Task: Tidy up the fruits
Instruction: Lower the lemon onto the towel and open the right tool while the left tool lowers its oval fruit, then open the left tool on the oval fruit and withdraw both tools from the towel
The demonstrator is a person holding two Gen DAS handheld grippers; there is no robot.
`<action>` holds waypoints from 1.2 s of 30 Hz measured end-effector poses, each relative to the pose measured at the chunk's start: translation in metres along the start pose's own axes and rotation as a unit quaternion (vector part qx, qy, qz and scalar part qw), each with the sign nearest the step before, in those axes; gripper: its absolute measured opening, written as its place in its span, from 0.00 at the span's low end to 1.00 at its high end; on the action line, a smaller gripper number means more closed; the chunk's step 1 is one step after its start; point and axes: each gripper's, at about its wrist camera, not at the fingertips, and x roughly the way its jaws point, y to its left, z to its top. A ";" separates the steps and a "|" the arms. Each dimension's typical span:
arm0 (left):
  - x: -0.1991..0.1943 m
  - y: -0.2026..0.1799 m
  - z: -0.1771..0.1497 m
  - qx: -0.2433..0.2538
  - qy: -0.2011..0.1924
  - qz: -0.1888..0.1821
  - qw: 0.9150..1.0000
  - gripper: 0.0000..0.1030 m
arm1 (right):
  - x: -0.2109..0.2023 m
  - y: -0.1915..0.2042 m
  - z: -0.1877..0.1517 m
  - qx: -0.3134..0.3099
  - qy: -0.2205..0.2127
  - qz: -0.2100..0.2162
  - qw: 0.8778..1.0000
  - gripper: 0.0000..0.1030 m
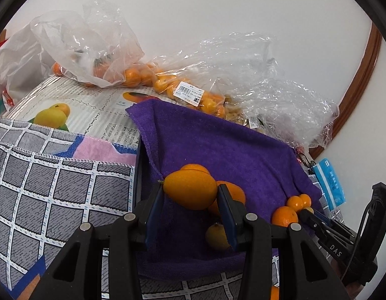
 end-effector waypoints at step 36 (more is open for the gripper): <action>-0.030 -0.015 0.004 0.026 -0.065 0.002 0.998 0.51 | -0.031 0.028 0.004 -0.021 -0.071 -0.035 0.997 0.49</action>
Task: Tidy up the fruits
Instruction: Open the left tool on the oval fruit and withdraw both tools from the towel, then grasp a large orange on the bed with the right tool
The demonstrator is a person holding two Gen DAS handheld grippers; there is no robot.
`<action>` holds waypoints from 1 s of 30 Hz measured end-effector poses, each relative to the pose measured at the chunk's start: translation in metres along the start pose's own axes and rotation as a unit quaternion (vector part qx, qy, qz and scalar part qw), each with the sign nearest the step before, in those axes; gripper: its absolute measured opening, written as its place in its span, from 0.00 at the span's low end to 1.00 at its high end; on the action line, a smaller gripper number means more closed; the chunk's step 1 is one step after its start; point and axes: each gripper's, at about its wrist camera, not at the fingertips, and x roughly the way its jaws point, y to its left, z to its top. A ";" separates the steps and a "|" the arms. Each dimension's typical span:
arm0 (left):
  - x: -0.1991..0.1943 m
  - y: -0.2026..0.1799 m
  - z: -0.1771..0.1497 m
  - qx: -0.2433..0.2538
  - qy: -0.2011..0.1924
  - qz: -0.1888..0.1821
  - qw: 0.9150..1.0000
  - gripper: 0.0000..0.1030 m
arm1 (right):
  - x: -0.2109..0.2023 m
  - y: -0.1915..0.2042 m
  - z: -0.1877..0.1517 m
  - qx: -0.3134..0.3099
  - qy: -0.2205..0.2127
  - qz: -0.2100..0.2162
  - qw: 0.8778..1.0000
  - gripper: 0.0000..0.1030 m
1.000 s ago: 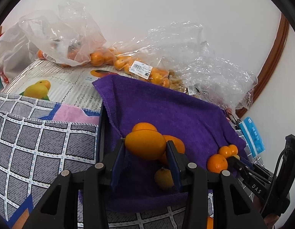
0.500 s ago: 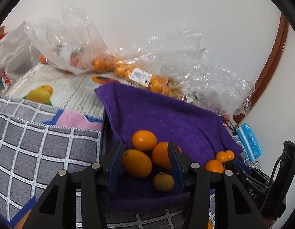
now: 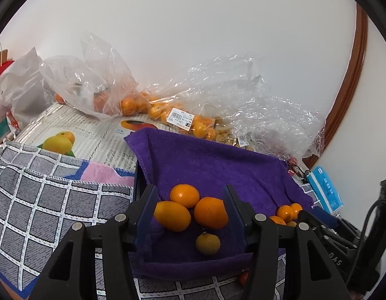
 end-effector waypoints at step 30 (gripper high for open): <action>-0.048 0.068 -0.047 0.002 0.118 0.075 0.990 0.52 | -0.039 0.080 -0.056 -0.011 0.098 0.104 0.990 0.49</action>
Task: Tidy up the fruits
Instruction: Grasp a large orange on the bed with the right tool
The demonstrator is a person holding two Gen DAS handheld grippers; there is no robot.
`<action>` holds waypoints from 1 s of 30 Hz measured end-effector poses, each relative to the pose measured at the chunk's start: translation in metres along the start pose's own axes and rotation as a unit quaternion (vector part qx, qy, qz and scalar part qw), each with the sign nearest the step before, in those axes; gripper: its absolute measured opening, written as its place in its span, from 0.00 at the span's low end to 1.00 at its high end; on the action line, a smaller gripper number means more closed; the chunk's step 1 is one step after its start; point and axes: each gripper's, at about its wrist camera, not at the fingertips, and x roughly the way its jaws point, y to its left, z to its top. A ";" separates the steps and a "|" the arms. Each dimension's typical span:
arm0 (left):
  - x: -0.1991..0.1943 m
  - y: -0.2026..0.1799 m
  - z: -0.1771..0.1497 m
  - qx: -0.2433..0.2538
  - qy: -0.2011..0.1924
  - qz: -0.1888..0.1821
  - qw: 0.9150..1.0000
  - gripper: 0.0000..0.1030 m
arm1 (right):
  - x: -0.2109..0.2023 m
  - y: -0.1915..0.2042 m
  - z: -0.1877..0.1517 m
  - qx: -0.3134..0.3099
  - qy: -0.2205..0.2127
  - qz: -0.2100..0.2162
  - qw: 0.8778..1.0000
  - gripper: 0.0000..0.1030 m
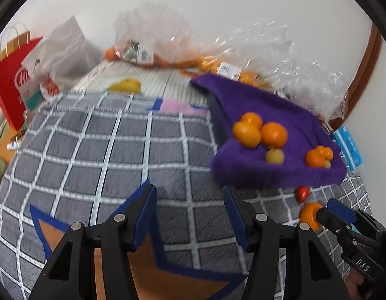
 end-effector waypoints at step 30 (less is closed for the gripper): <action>0.011 -0.008 -0.009 0.039 0.005 0.003 0.999 0.57 | 0.021 0.001 -0.008 -0.014 0.022 0.003 1.000 0.39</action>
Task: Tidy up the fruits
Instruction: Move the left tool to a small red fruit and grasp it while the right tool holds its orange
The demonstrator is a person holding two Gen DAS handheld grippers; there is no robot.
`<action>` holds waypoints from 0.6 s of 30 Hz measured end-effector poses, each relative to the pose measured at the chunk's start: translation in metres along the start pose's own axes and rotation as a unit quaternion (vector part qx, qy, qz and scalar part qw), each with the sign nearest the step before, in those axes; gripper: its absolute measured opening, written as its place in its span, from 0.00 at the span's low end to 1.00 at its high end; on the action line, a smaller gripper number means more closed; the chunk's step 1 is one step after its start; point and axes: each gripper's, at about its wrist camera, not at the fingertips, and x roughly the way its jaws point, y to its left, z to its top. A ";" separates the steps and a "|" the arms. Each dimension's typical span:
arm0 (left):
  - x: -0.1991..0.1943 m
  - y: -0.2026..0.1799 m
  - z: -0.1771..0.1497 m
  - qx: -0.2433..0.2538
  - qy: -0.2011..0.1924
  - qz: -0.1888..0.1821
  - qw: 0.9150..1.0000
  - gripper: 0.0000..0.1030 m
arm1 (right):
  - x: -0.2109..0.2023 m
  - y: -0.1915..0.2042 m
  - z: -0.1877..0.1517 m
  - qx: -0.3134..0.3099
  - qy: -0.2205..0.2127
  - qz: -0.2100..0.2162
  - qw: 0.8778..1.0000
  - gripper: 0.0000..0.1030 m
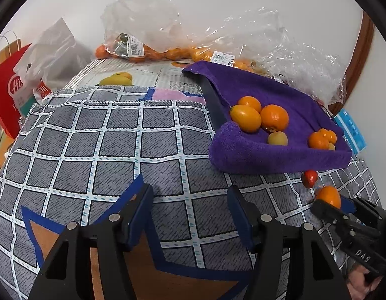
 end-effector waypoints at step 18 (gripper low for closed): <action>-0.003 -0.021 -0.006 0.047 0.005 0.039 0.998 0.59 | -0.039 -0.087 -0.020 0.031 -0.033 -0.059 0.997 0.40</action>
